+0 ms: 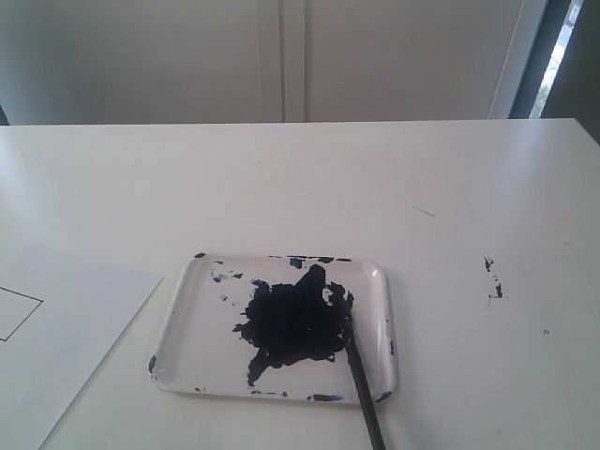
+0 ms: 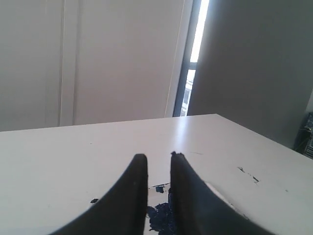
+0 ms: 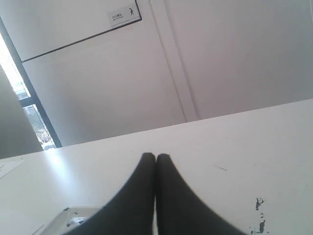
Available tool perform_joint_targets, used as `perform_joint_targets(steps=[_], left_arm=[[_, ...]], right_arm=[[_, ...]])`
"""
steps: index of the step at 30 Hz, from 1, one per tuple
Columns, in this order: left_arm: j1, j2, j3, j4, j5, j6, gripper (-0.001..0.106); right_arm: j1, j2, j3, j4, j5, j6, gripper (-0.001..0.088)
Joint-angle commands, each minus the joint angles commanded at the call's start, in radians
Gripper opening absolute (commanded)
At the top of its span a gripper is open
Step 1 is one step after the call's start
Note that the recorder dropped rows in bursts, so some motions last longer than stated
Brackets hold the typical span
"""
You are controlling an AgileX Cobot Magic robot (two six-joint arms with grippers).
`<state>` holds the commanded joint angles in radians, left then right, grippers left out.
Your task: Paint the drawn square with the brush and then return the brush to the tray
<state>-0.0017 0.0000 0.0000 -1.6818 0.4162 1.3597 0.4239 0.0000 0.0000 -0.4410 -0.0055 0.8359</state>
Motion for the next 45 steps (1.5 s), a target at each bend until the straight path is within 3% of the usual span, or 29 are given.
perform_joint_targets(steps=[11, 18, 24, 31, 38, 45], left_arm=[[0.000, 0.000, 0.000, -0.043, -0.004, -0.002, 0.024], [0.000, 0.000, 0.000, -0.062, 0.039, -0.006, 0.024], [0.000, 0.000, -0.009, -0.006, 0.046, -0.017, 0.024], [0.000, 0.006, -0.095, 0.135, -0.004, -0.171, 0.024], [0.000, 0.141, -0.192, 0.211, 0.002, -0.227, 0.024], [0.000, 0.328, -0.293, 0.296, 0.030, -0.231, 0.024]], right_arm=[[0.000, 0.000, 0.000, 0.000, -0.007, 0.010, 0.0000], [0.000, 0.000, 0.000, 0.000, -0.121, 0.061, 0.0000], [0.000, 0.000, 0.000, -0.002, -0.140, 0.061, 0.0000], [0.000, 0.000, -0.032, -0.035, -0.151, 0.059, 0.0000], [0.000, 0.007, -0.115, -0.097, -0.057, 0.057, 0.0000], [0.006, 0.182, -0.186, -0.107, -0.062, 0.057, 0.0000]])
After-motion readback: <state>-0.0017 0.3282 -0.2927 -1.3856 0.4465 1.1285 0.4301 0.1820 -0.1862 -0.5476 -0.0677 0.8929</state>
